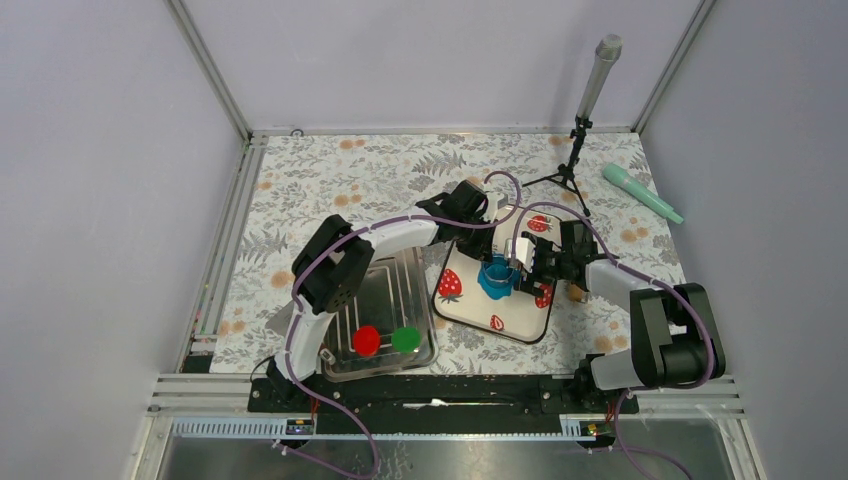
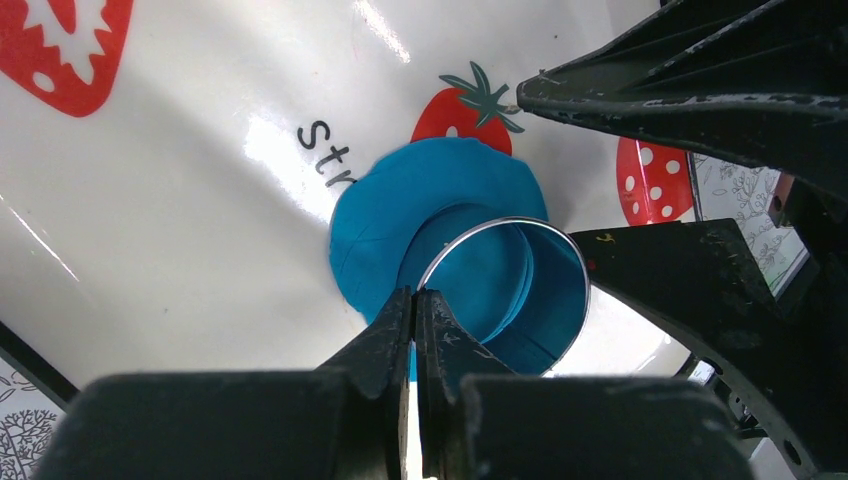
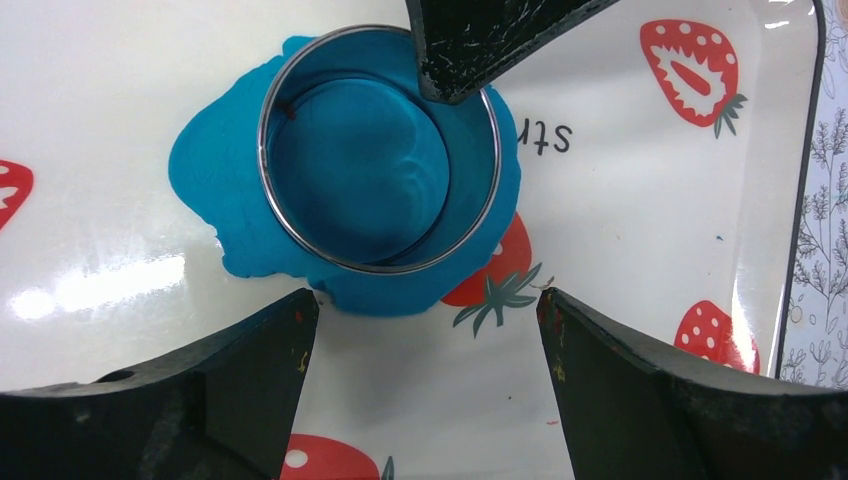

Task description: Roll out the dumpling wrappers from the dough

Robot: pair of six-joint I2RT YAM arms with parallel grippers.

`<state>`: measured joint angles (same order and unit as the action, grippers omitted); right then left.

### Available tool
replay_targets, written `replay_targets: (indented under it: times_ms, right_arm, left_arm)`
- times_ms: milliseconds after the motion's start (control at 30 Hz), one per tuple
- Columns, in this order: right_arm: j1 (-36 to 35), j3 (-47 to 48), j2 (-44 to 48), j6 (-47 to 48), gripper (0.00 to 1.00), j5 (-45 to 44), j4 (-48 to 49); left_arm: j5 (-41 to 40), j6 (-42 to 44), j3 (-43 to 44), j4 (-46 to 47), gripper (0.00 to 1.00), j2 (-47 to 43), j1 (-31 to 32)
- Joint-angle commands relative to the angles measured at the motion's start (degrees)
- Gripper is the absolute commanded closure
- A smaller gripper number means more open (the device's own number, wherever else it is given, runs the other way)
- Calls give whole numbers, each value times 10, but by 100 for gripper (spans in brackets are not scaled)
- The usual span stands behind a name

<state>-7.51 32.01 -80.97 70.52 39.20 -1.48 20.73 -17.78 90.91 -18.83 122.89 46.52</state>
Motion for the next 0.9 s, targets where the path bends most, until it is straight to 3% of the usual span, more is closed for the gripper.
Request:
replay_targets:
  times_ms: [0,500,867]
  right_arm:
    - [-3,22,-12,12,12,-7,-34]
    - [-28,7,-52,-3,15,-87,49]
    - [-28,46,-95,-69,32,-129,69]
  left_arm:
    - [-10,5,15,2,100,14,1]
    - [-2,1,10,7,100,17,0]
    - [3,7,1,6,100,14,1]
